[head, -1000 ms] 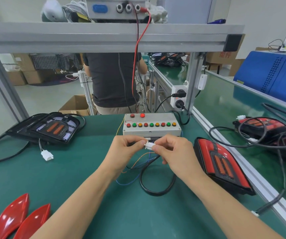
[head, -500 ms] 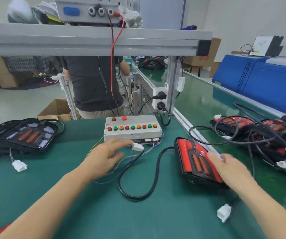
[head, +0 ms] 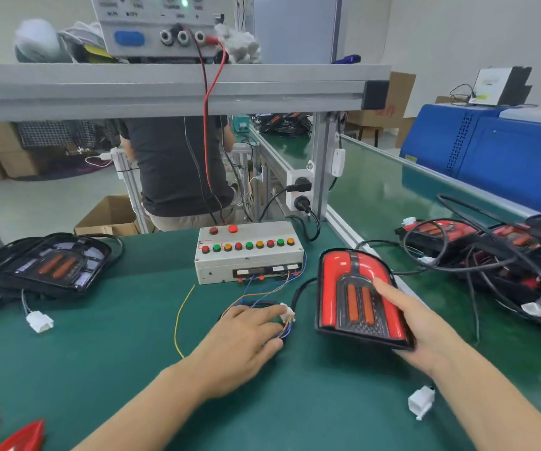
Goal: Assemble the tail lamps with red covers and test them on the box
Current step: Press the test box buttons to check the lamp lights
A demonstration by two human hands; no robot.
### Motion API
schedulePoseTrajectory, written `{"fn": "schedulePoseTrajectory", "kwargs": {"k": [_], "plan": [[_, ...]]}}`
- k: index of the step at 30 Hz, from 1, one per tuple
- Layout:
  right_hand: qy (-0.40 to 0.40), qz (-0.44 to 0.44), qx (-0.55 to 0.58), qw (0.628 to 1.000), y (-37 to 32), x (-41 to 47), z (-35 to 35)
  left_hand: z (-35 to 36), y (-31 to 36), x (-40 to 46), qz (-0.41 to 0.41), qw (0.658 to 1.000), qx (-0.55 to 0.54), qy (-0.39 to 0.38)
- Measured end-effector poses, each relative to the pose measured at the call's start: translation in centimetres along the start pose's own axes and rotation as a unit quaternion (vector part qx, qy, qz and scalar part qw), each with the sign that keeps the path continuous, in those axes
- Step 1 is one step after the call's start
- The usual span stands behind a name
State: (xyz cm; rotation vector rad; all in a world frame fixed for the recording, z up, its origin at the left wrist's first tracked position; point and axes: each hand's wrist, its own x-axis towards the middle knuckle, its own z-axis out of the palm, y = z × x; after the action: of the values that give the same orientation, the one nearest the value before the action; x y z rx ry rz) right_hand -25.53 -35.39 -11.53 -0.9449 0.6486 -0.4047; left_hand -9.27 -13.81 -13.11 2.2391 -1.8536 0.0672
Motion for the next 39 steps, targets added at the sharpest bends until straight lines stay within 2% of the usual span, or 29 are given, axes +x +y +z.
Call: {"fn": "schedulePoseTrajectory", "kwargs": {"k": [4, 9, 13, 15, 17, 18, 19, 21, 23, 34, 39], "plan": [[-0.008, 0.031, 0.029, 0.999, 1.2, 0.5, 1.4, -0.1, -0.3, 0.1, -0.013, 1.0, 0.0, -0.013], [-0.027, 0.016, -0.027, 0.999, 1.9, 1.0, 1.9, -2.1, -0.4, 0.7, -0.041, 0.994, -0.103, -0.018], [-0.041, -0.002, -0.052, 0.998, 2.0, 0.7, 1.9, -3.5, -0.9, 1.0, -0.125, 0.961, -0.242, 0.038], [-0.05, -0.011, -0.056, 0.997, 2.1, 0.5, 1.8, -4.0, -1.8, 1.5, -0.173, 0.944, -0.254, 0.12], [-0.063, -0.019, -0.066, 0.996, 2.2, 0.3, 1.7, -4.5, -3.4, 2.2, -0.222, 0.926, -0.214, 0.219], [-0.07, -0.023, -0.07, 0.995, 2.3, 0.2, 1.7, -4.7, -4.4, 2.6, -0.255, 0.922, -0.173, 0.236], [-0.075, -0.027, -0.072, 0.994, 2.4, 0.2, 1.6, -4.8, -5.6, 3.0, -0.289, 0.923, -0.131, 0.22], [-0.078, -0.032, -0.07, 0.994, 2.5, 0.1, 1.5, -4.7, -7.6, 3.5, -0.352, 0.924, -0.065, 0.134], [-0.079, -0.035, -0.072, 0.994, 2.6, 0.1, 1.4, -4.3, -8.7, 3.6, -0.378, 0.923, -0.033, 0.07], [-0.086, -0.008, -0.04, 0.995, 2.4, 0.0, 1.2, -3.3, -9.8, 3.6, -0.383, 0.919, -0.003, 0.091], [-0.084, -0.012, -0.053, 0.995, 2.5, 0.0, 1.3, -3.6, -10.6, 3.8, -0.37, 0.917, 0.122, 0.087]]}}
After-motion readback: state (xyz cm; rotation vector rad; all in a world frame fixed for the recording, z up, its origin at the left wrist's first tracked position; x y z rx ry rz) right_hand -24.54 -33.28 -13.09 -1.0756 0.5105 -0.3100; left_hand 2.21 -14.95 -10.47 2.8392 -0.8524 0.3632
